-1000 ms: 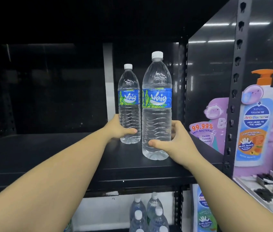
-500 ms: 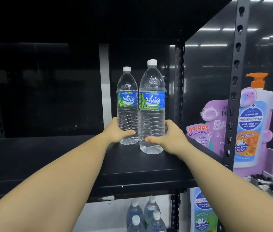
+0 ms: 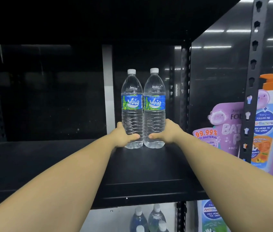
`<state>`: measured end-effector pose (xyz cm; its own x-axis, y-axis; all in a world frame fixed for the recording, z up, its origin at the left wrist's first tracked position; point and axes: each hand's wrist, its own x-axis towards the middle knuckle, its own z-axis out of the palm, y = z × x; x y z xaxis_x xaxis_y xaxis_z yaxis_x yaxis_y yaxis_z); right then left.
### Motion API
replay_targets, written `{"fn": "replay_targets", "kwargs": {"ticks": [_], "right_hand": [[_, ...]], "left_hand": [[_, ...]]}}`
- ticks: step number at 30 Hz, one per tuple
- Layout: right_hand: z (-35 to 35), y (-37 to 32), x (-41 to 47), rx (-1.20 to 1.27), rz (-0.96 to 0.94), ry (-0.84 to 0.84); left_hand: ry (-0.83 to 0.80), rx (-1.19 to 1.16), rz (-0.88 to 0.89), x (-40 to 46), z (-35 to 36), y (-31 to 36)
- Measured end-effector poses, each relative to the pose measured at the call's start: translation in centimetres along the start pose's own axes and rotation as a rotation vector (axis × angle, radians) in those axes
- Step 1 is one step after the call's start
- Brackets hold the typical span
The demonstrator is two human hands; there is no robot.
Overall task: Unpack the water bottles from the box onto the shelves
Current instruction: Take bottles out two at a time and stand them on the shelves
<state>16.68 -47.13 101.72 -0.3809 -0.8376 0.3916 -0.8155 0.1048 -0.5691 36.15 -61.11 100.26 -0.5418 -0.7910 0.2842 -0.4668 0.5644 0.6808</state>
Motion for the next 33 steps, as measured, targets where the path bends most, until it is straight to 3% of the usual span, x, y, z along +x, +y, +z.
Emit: {"fn": "replay_targets", "kwargs": {"ticks": [10,19,33], "right_hand": [[1.5,2.3,3.2,0.045,-0.001,-0.007],[1.8,2.0,1.8,0.092,-0.005,0.057],[2.1,2.2,1.7,0.086,0.003,0.011]], "left_hand": [[-0.111,-0.003,-0.036,1.7,-0.1,-0.2],[0.043,-0.066,0.043,0.6,0.8,-1.0],[0.193,-0.043,0.016,0.4,0.9,-1.0]]}}
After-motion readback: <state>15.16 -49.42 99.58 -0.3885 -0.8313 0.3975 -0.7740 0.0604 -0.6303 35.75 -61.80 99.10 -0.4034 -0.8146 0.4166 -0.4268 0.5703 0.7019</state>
